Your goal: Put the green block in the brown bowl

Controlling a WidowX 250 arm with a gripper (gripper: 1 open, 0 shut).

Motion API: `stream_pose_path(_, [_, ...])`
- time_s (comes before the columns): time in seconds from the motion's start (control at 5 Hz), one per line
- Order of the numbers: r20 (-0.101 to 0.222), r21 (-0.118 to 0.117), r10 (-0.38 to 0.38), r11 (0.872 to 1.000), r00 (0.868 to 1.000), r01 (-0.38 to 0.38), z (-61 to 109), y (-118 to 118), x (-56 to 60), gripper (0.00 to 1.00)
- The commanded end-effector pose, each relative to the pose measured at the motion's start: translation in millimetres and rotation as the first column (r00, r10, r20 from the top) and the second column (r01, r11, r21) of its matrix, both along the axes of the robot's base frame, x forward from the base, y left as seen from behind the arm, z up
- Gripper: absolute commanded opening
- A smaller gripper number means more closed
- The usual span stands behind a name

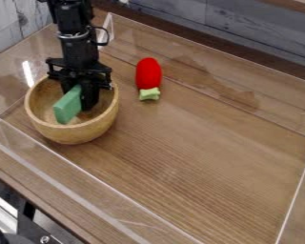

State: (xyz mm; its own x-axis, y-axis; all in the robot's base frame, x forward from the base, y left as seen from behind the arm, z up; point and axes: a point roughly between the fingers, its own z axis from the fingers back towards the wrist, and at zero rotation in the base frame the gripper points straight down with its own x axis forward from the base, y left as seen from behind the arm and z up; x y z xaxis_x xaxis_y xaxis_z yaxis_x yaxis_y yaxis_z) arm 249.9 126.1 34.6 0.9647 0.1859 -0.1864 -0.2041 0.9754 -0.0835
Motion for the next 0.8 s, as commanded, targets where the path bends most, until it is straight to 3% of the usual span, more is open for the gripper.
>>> stream_pose_path(0.0, [0.051,0.029,-0.004,1.0,0.999,0.002,15.0,3.8,10.0,0.0])
stream_pose_path(0.6, [0.037,0.029,0.003,1.0,0.999,-0.004,10.7,4.9,9.5,0.0])
